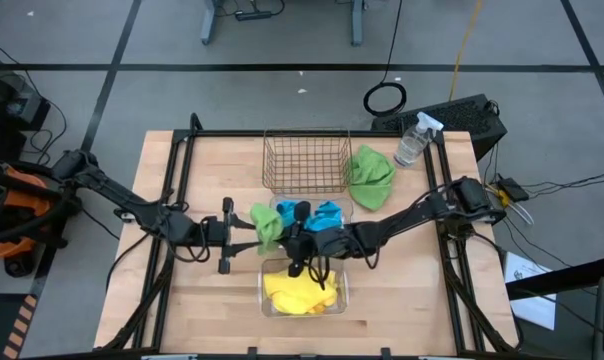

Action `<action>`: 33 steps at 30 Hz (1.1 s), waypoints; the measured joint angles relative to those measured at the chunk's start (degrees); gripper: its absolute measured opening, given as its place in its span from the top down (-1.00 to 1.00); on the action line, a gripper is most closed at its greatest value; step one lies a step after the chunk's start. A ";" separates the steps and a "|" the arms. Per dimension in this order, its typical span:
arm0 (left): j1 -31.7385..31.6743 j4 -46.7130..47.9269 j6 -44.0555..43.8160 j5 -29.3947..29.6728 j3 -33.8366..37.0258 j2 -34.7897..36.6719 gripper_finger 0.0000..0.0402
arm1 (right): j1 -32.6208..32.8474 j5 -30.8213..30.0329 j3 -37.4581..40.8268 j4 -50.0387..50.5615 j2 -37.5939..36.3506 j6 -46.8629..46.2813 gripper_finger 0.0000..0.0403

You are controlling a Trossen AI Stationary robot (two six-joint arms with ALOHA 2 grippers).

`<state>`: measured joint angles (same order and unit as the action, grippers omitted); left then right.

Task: Sort microfiber towel by color & place in baskets
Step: Put the left green towel into the wire basket

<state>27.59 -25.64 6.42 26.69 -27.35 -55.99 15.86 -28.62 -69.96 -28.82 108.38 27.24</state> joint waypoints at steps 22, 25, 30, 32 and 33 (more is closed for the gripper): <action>4.06 -17.46 14.33 -12.03 -0.07 -1.42 0.01 | 3.25 8.13 0.03 18.34 -7.88 -15.89 0.93; 4.20 -21.50 17.33 -12.36 -0.07 -4.29 0.01 | 3.20 9.54 0.02 13.18 -7.61 -14.61 0.90; 4.19 -26.41 24.36 -11.40 -0.07 -9.41 0.01 | 2.87 15.39 0.01 9.40 -7.56 -12.81 0.89; 4.20 -27.56 26.30 -9.95 -0.07 -10.75 0.01 | 2.88 15.59 0.01 9.42 -7.56 -12.13 0.89; 4.20 -27.73 27.08 -9.42 -0.07 -11.25 -0.01 | 2.94 15.59 0.01 9.62 -7.56 -11.85 0.89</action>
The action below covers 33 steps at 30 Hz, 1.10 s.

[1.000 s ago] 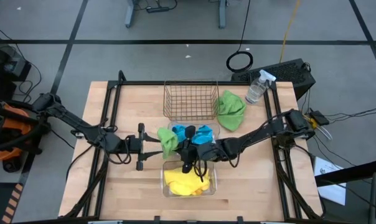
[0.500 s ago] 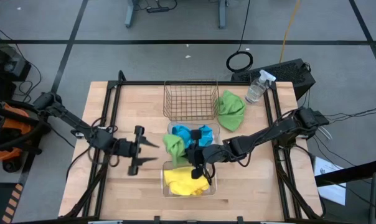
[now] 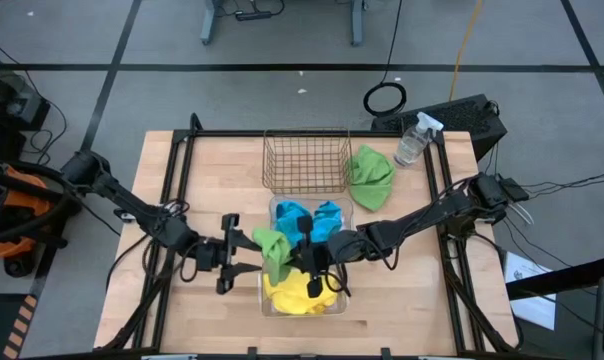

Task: Sort microfiber towel by color & place in baskets
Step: Put the left green towel into the wire basket

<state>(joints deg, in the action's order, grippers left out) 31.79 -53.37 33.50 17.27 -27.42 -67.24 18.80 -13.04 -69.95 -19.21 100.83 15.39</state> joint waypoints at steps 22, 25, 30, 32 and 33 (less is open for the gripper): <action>-3.07 0.07 -3.17 7.07 -3.23 -8.77 -0.81 | -0.60 -1.11 0.00 -3.61 0.01 5.67 0.89; -3.61 1.10 -3.15 7.47 -3.64 -8.77 -0.67 | -0.66 -1.36 0.00 -3.95 -0.10 5.59 0.89; -3.69 3.85 -3.09 10.27 -3.65 -8.79 -0.35 | -0.60 -3.42 0.00 -2.99 -0.70 1.59 0.74; -3.72 4.11 -3.11 10.87 -3.65 -8.78 -0.21 | -0.62 -3.89 0.00 -2.41 -0.97 0.34 0.58; -3.72 4.40 -3.06 11.46 -3.65 -8.79 -0.13 | -0.63 -3.97 0.00 -1.64 -1.37 -0.55 0.50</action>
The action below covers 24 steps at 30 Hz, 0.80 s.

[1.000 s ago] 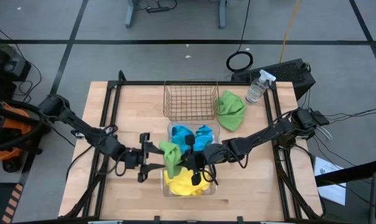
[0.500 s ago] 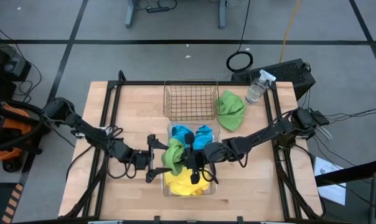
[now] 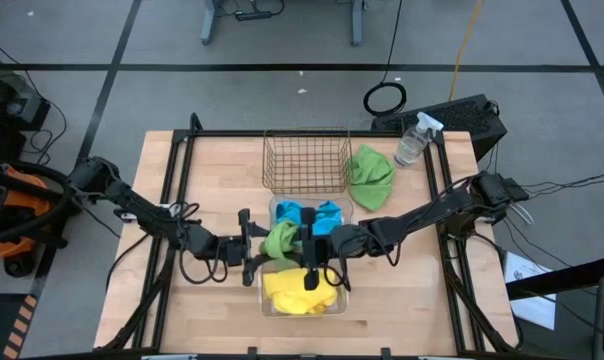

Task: Sort microfiber towel by color & place in baskets
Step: Put the left green towel into the wire basket

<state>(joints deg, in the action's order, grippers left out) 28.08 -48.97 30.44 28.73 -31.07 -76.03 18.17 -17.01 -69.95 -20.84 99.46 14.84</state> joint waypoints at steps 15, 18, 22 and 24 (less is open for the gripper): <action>0.17 -3.76 3.36 0.79 0.04 0.04 0.92 | 0.95 -3.02 -0.11 21.79 -7.12 -10.95 -0.39; 0.17 -4.19 3.34 0.68 0.04 0.04 0.92 | 1.69 -7.43 -0.11 27.12 -7.83 -11.01 -0.45; 0.17 -4.17 3.05 0.96 0.04 0.07 0.85 | 3.81 -14.58 0.00 31.51 -8.20 -9.11 -0.50; -0.01 -4.14 3.03 1.36 0.04 0.09 0.85 | 5.65 -18.07 0.00 30.44 -8.35 -5.83 -0.52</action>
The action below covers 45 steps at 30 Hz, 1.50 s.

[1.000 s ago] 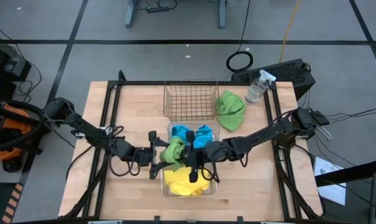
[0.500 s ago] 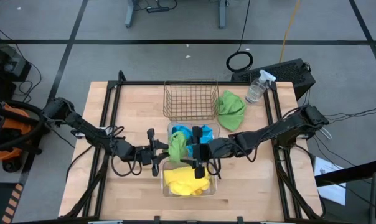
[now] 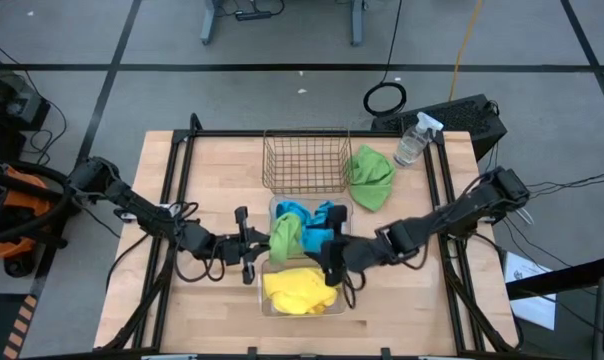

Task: Sort microfiber towel by color & place in baskets
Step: Put the left green towel into the wire basket

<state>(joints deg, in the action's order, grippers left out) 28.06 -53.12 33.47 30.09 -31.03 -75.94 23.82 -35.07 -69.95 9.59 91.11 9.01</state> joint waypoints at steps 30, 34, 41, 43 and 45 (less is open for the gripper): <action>-4.21 0.66 -6.25 -6.99 0.07 0.00 0.84 | -3.22 6.06 -0.04 -17.63 5.05 8.01 -0.82; -4.21 0.67 -6.23 -6.49 0.07 -0.02 0.83 | -3.74 6.21 -0.04 -16.49 5.08 5.93 -0.58; -4.21 0.50 -7.69 -5.66 0.07 -0.02 0.71 | -4.71 6.71 -0.04 -15.65 5.08 5.12 -0.10; -3.91 0.52 -7.71 -3.99 0.07 -0.02 0.57 | -4.78 6.56 -0.04 -14.93 5.12 5.12 0.06; -3.42 1.05 -7.71 -0.98 0.07 0.00 0.39 | -4.80 6.07 -0.04 -14.38 5.16 5.44 0.23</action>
<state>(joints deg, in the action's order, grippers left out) 24.65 -52.07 25.76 29.11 -30.96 -75.94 19.03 -29.00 -70.00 -4.79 96.27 14.45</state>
